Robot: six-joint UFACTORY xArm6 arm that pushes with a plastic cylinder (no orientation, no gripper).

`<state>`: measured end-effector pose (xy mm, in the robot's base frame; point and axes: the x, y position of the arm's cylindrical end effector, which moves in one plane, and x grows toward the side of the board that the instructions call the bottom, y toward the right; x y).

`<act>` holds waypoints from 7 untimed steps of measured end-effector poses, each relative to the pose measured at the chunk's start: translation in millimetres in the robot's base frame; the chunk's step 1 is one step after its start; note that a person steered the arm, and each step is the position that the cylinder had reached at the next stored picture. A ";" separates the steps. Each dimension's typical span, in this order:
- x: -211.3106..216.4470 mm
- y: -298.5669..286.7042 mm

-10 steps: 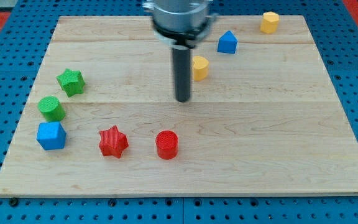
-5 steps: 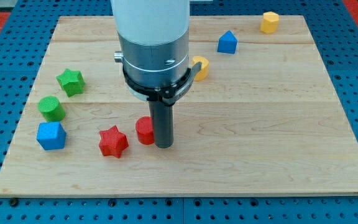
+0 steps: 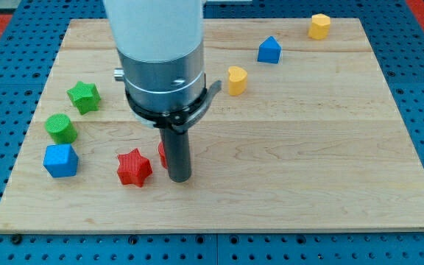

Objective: Move the red circle diagonally to the yellow heart

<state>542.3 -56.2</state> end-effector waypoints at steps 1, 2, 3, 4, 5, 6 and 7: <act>-4.5 -36.2; -16.4 -31.6; -39.0 -28.4; -47.4 -29.2; -56.5 -62.9; -57.6 -43.9; -60.1 -18.8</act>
<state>482.1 -75.0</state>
